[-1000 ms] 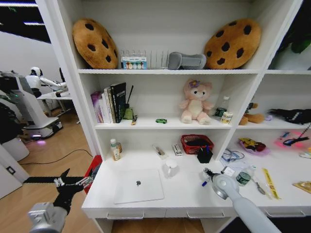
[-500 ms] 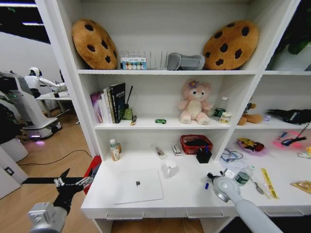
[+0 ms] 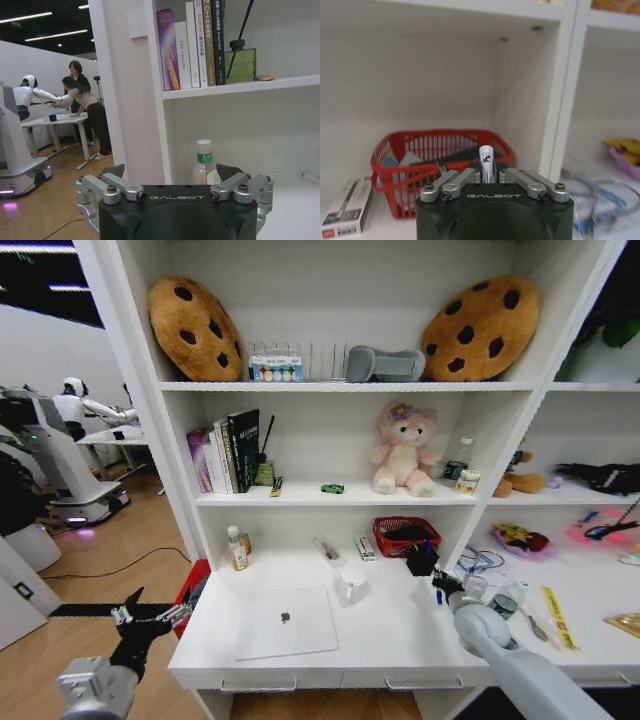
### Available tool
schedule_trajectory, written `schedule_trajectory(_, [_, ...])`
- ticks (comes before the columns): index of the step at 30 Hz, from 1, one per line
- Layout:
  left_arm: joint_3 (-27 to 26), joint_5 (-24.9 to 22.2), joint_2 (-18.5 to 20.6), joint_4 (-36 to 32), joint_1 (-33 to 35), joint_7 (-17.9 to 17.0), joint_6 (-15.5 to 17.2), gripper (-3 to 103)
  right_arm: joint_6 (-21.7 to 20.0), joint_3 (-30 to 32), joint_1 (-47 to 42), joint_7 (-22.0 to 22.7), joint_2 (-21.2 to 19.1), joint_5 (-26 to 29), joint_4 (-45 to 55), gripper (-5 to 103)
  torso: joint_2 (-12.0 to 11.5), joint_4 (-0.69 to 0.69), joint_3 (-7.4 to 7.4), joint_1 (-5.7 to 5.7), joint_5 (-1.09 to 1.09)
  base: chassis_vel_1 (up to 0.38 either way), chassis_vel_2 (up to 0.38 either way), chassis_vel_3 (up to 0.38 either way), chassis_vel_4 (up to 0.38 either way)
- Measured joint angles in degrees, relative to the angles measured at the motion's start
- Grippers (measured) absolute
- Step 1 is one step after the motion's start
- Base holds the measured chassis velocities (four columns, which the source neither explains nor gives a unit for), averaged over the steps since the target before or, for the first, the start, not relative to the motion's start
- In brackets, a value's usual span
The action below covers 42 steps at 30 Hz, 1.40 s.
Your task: Organize the objects on the table.
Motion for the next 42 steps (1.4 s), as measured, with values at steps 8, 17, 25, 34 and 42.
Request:
schedule_trajectory(8, [0.0,0.0,0.0,0.0,0.0,0.0,0.0,100,11.59,-2.99,7.89,-11.74,-0.02,-3.11,-9.12,12,0.01,0.0,-0.01,0.0,-0.01,0.0,0.0,0.0,0.0])
schedule_trajectory(17, [0.0,0.0,0.0,0.0,0.0,0.0,0.0,100,18.8,-5.03,13.43,-18.98,1.59,-9.71,-15.99,12,0.02,0.01,-0.01,-0.01,-0.01,0.0,0.0,0.0,0.0])
schedule_trajectory(25, [0.0,0.0,0.0,0.0,0.0,0.0,0.0,100,21.11,-6.02,15.77,-20.0,2.81,-9.69,-20.78,12,0.02,0.0,-0.01,-0.01,-0.01,0.0,0.0,0.0,0.0])
schedule_trajectory(34, [0.0,0.0,0.0,0.0,0.0,0.0,0.0,100,26.13,-8.73,21.08,-20.11,4.58,-9.52,-29.09,12,0.02,0.01,-0.01,-0.01,-0.01,0.0,0.0,0.0,0.0])
schedule_trajectory(42, [0.0,0.0,0.0,0.0,0.0,0.0,0.0,100,27.56,-10.15,22.29,-20.14,5.16,-10.16,-31.19,12,0.02,0.0,-0.01,-0.01,-0.01,0.0,0.0,0.0,0.0])
